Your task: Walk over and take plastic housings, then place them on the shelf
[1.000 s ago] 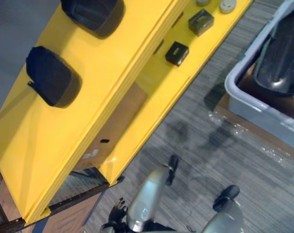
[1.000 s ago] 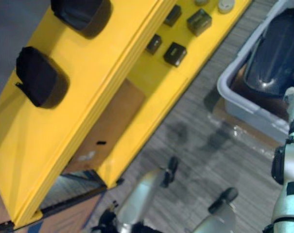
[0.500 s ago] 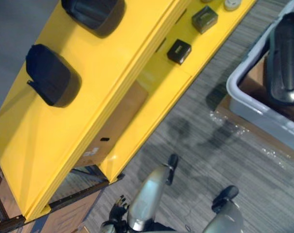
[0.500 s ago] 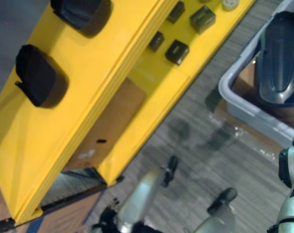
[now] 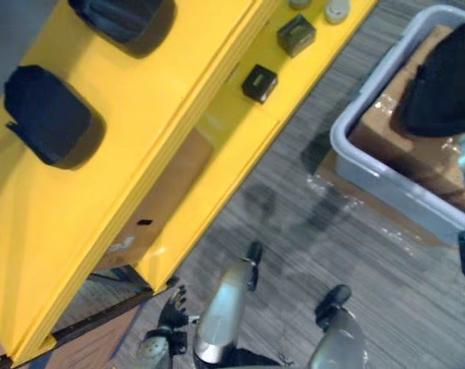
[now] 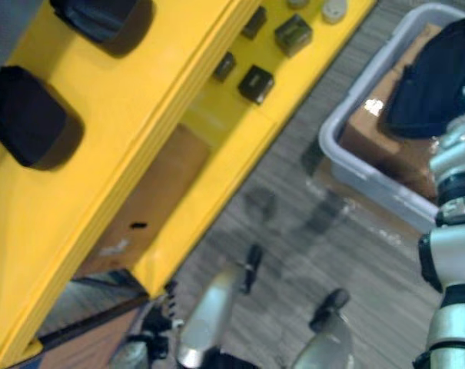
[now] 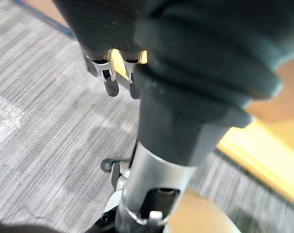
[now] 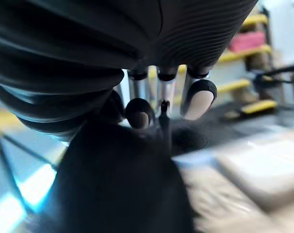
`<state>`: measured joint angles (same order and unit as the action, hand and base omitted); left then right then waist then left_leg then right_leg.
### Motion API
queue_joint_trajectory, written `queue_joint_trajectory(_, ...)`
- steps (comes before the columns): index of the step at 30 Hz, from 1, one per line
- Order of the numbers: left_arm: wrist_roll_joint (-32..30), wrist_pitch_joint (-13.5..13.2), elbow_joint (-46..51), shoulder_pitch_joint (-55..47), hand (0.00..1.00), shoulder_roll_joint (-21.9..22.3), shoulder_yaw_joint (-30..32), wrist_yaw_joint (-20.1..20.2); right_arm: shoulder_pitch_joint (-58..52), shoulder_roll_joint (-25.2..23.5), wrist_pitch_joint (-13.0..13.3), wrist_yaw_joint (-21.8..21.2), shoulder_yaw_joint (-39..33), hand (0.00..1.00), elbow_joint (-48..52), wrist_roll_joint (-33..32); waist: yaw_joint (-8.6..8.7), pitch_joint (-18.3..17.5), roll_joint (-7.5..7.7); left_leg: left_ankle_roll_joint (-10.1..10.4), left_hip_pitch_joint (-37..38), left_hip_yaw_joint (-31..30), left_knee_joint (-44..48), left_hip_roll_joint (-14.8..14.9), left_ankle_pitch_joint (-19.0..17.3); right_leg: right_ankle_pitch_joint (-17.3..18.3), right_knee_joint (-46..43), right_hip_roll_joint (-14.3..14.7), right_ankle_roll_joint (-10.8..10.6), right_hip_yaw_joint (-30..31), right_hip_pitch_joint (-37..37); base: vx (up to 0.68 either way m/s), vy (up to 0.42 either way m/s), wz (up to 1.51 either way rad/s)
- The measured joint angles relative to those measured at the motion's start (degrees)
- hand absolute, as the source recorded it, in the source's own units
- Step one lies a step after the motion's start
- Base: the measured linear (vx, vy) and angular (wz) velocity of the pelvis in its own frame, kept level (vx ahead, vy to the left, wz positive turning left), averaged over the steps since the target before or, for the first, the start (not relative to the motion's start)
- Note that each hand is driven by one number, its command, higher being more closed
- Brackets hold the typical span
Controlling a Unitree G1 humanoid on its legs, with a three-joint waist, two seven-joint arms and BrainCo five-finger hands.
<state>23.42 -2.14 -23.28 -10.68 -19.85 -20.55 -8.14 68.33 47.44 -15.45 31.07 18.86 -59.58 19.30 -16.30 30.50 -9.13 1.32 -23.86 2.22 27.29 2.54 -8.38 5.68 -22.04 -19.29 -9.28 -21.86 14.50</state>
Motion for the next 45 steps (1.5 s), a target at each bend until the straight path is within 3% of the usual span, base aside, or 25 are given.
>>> queue_joint_trajectory(3, -1.2, 1.4, 1.6, -0.1, 0.0, -1.1, 0.1, 0.4, -0.7, -1.7, 1.9, 2.7, -2.7, 1.0, 2.8, 0.0, 0.24, 0.3, 0.42, 0.1, 0.5, 0.1, 0.0, 0.3, 0.0, -0.2, 0.6, 0.6, 0.3, 0.0, -0.6, -0.03, -0.004, -0.04)
queue_joint_trajectory(7, -1.4, 2.5, 3.8, -0.7, 0.0, -5.1, 1.0, 2.1, -4.5, -7.1, 4.9, 5.9, -5.3, 1.0, 8.1, 2.1, 1.53, 0.3, 2.93, 0.7, 2.5, 0.9, -0.7, 1.8, -0.1, -1.0, 2.1, 2.5, 1.0, 1.3, -1.8, -0.03, -0.015, -0.18)
queue_joint_trajectory(8, 0.9, 2.5, 6.4, -0.7, 0.0, -5.4, 4.2, 2.3, -5.5, -7.9, 5.8, 6.6, -6.2, 1.0, 9.2, 2.4, 1.64, 0.2, 3.43, 0.9, 2.7, 1.1, -0.8, 2.2, 0.0, -1.2, 2.3, 2.9, 1.2, 1.5, -1.9, -0.04, -0.024, -0.18)
queue_joint_trajectory(10, 6.3, -1.5, 21.8, 6.8, 0.0, -1.9, 9.3, 2.2, -7.2, -8.4, 7.2, 7.8, -7.4, 1.0, 11.7, 4.5, 2.26, 0.2, 3.55, 1.4, 2.8, 1.2, -1.0, 2.9, 0.4, -2.5, 3.7, 3.9, 1.5, 1.5, -2.6, -0.07, -0.013, -0.11)
queue_joint_trajectory(11, 7.4, -2.8, 24.1, 10.4, 0.0, -0.8, 9.1, 2.3, -7.2, -8.6, 7.8, 7.8, -7.4, 1.0, 12.3, 4.7, 2.8, 0.2, 3.66, 1.4, 2.8, 1.3, -1.1, 3.0, 0.6, -3.1, 4.2, 4.1, 1.7, 1.6, -2.7, -0.08, 0.018, -0.22)
queue_joint_trajectory(13, 8.7, -5.6, 27.8, 19.8, 0.0, 1.7, 9.1, 2.3, -7.3, -10.7, 9.6, 7.9, -7.4, 1.0, 15.4, 6.2, 5.15, -0.1, 5.74, 1.3, 2.9, 2.5, -2.2, 3.4, 1.4, -4.9, 6.5, 4.8, 1.7, 2.3, -2.8, -0.06, 0.03, -0.33)
queue_joint_trajectory(15, 10.9, -6.1, 25.7, 27.7, 0.0, 3.1, 8.5, 1.3, -7.6, -11.5, 12.2, 9.3, -7.7, 1.0, 20.0, 8.3, 7.54, -0.2, 8.62, 1.4, 3.9, 5.1, -3.2, 4.5, 1.6, -7.6, 10.0, 5.8, 1.8, 4.8, -2.8, -0.04, 0.059, -0.56)
queue_joint_trajectory(17, 13.8, -6.1, 22.4, 31.6, 0.0, 4.9, 8.3, -0.5, -7.6, -11.5, 13.4, 11.5, -9.4, 1.0, 23.3, 9.4, 9.35, -0.3, 9.7, 1.4, 4.1, 6.3, -3.3, 5.2, 1.6, -8.8, 11.7, 6.5, 1.8, 5.6, -2.9, -0.01, 0.038, -0.41)
queue_joint_trajectory(23, 16.9, -6.3, 14.2, 40.1, 0.0, 7.3, 8.7, -6.2, -12.1, -12.0, 19.2, 16.5, -11.9, 1.0, 38.0, 13.5, 11.81, -1.0, 11.06, 2.3, 7.5, 9.5, -5.8, 7.1, 2.2, -11.0, 15.5, 8.6, 2.6, 7.9, -4.5, 0.0, -0.021, -0.29)
queue_joint_trajectory(25, 17.3, -7.5, 11.4, 44.2, 0.0, 6.8, 9.6, -7.4, -17.2, -14.1, 23.9, 17.9, -12.4, 1.0, 46.1, 16.0, 13.92, -2.1, 12.79, 2.9, 8.0, 9.9, -6.9, 7.6, 2.6, -11.1, 16.0, 9.3, 2.8, 8.1, -4.5, 0.02, -0.042, -0.14)
queue_joint_trajectory(29, 19.4, -7.7, 7.9, 48.6, 0.0, 7.5, 9.7, -9.8, -24.6, -18.4, 31.0, 18.8, -13.6, 1.0, 52.0, 19.4, 16.08, -4.0, 15.22, 3.1, 9.9, 11.8, -8.0, 7.8, 2.7, -11.1, 16.1, 9.5, 2.8, 9.6, -4.7, 0.02, -0.016, -0.2)
queue_joint_trajectory(34, 22.9, -9.1, 5.5, 50.1, 0.0, 10.0, 10.7, -10.9, -29.5, -21.1, 36.9, 18.8, -14.4, 1.0, 54.5, 20.7, 17.38, -4.8, 15.36, 3.1, 12.0, 13.2, -9.0, 7.6, 2.7, -11.2, 16.1, 9.5, 2.8, 11.0, -5.4, 0.0, 0.006, -0.12)
queue_joint_trajectory(38, 28.8, -10.4, 4.5, 50.1, 0.0, 11.4, 10.7, -9.9, -32.7, -21.7, 39.2, 18.2, -14.3, 1.0, 54.8, 22.3, 17.34, -6.6, 15.29, 3.3, 12.1, 13.3, -9.4, 7.3, 2.9, -11.2, 16.2, 9.5, 2.8, 11.0, -5.5, 0.0, 0.0, 0.0)
queue_joint_trajectory(45, 37.6, -14.1, 4.4, 49.9, 0.0, 11.7, 10.6, -4.1, -34.6, -22.5, 39.4, 17.6, -12.0, 1.0, 54.6, 24.4, 17.36, -9.3, 14.14, 3.2, 13.8, 13.4, -11.1, 6.1, 3.4, -11.2, 16.7, 8.6, 2.7, 11.0, -6.6, 0.0, 0.003, 0.01)
